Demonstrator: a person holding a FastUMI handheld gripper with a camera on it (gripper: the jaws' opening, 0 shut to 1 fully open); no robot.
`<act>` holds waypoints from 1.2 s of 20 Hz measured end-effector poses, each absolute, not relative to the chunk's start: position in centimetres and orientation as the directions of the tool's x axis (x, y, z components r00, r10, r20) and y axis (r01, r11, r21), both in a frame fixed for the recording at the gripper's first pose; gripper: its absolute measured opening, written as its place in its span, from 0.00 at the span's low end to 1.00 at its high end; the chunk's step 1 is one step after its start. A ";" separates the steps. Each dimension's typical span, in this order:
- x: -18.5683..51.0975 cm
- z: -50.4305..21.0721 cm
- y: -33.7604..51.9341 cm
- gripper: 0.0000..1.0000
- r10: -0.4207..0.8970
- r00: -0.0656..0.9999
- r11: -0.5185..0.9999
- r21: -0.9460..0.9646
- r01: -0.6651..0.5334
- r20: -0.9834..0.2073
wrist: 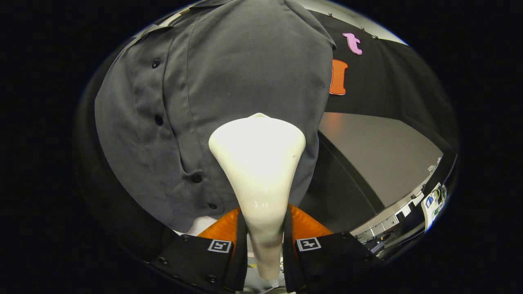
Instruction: Iron the clothes twice with a garment steamer, once on the left side and once on the right side.
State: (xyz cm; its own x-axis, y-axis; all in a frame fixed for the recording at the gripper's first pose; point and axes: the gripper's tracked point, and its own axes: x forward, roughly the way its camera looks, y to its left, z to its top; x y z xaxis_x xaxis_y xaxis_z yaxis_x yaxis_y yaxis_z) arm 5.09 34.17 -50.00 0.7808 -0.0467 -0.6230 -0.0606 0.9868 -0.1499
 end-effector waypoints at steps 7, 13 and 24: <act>4.0 -55.3 29.9 0.44 -0.120 0.727 0.983 -0.183 -0.009 -0.676; 1.7 -55.4 29.0 0.44 -0.124 0.713 0.987 -0.159 0.017 -0.690; -2.2 -42.3 39.6 0.44 0.010 0.825 0.988 -0.122 -0.095 -0.565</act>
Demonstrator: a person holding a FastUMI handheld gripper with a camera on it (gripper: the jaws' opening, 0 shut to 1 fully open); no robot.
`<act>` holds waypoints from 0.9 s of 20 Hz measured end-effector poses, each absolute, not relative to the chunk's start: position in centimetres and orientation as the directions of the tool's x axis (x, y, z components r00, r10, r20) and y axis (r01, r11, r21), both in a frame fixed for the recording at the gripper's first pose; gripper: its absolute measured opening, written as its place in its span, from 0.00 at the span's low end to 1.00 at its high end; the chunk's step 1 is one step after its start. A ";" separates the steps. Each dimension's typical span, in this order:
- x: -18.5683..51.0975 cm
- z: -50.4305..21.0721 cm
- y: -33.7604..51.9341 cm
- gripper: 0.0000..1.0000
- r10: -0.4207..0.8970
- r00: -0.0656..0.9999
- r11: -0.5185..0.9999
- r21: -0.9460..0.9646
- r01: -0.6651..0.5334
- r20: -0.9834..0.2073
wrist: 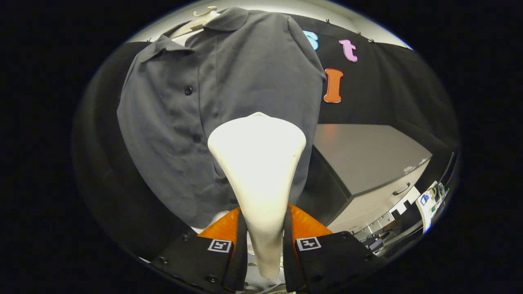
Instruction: Iron the clothes twice with a garment steamer, once on the left side and once on the right side.
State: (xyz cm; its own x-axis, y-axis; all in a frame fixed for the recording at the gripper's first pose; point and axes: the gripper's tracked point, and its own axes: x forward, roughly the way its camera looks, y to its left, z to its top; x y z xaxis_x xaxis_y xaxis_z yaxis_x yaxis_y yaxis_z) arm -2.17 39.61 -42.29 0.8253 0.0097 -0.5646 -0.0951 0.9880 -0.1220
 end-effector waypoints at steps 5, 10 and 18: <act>-3.7 -38.4 45.1 0.44 0.075 0.851 0.983 -0.106 -0.152 -0.519; -3.8 -37.2 49.9 0.44 0.133 0.860 0.973 -0.101 -0.208 -0.492; -4.2 -40.4 56.6 0.44 0.202 0.834 0.954 -0.088 -0.286 -0.513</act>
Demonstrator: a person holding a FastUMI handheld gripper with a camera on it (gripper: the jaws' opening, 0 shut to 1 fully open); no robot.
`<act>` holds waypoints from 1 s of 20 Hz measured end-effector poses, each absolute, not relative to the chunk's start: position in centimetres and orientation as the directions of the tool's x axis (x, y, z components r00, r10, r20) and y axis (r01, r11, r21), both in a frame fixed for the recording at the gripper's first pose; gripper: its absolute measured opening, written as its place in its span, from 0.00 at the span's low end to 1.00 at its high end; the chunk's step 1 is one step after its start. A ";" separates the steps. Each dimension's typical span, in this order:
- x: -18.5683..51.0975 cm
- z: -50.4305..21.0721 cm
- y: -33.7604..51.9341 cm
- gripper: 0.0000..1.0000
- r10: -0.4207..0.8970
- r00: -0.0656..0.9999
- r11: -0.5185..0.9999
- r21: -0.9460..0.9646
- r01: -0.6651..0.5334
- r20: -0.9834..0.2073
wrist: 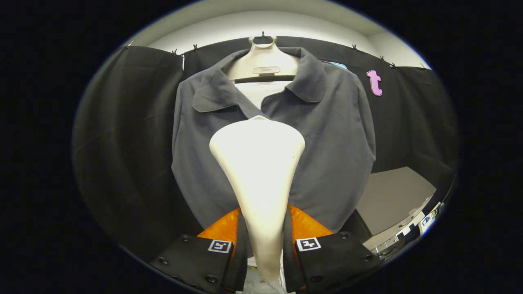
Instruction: Iron the clothes twice with a garment steamer, once on the left side and once on the right side.
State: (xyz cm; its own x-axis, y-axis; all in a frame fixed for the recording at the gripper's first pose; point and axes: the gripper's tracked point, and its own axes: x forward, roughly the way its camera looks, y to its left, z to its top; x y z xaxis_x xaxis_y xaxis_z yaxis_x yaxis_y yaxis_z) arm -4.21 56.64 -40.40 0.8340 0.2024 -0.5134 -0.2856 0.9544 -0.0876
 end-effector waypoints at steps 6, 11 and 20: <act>-3.1 -43.3 59.3 0.44 0.197 0.823 0.951 -0.099 -0.293 -0.533; -1.3 -45.8 59.8 0.44 0.168 0.817 0.955 -0.114 -0.274 -0.552; -1.2 -48.3 58.7 0.43 0.155 0.810 0.958 -0.114 -0.263 -0.566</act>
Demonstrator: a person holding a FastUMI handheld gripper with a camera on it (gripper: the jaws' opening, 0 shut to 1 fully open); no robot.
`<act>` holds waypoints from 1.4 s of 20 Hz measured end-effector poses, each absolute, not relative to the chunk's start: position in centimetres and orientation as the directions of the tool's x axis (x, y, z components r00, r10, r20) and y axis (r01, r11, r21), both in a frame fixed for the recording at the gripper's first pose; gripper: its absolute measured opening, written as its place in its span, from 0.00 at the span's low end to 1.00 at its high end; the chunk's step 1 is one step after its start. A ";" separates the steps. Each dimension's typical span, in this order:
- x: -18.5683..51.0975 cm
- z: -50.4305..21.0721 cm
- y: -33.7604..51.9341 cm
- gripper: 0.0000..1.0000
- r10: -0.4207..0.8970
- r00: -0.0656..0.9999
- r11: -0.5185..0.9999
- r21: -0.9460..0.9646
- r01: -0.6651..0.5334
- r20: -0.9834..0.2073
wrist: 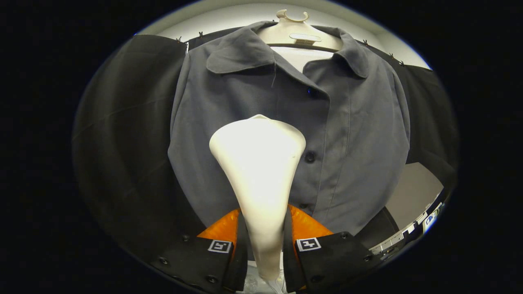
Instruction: Iron the clothes twice with a garment steamer, once on the left side and once on the right side.
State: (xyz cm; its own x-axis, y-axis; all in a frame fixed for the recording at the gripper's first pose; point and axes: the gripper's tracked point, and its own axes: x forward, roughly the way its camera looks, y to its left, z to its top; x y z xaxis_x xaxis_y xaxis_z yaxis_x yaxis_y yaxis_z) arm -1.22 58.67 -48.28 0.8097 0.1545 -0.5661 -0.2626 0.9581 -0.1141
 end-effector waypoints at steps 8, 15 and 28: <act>-1.4 -52.2 56.5 0.44 0.115 0.780 0.961 -0.130 -0.244 -0.615; -0.8 -55.4 53.7 0.44 0.067 0.751 0.964 -0.152 -0.219 -0.657; -1.8 -67.5 40.7 0.44 -0.035 0.648 0.969 -0.184 -0.163 -0.760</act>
State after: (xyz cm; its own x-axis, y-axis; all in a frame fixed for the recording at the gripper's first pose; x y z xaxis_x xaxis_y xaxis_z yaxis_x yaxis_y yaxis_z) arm -1.78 40.68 -67.54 0.6485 -0.0351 -0.7604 -0.1629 0.9694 -0.1837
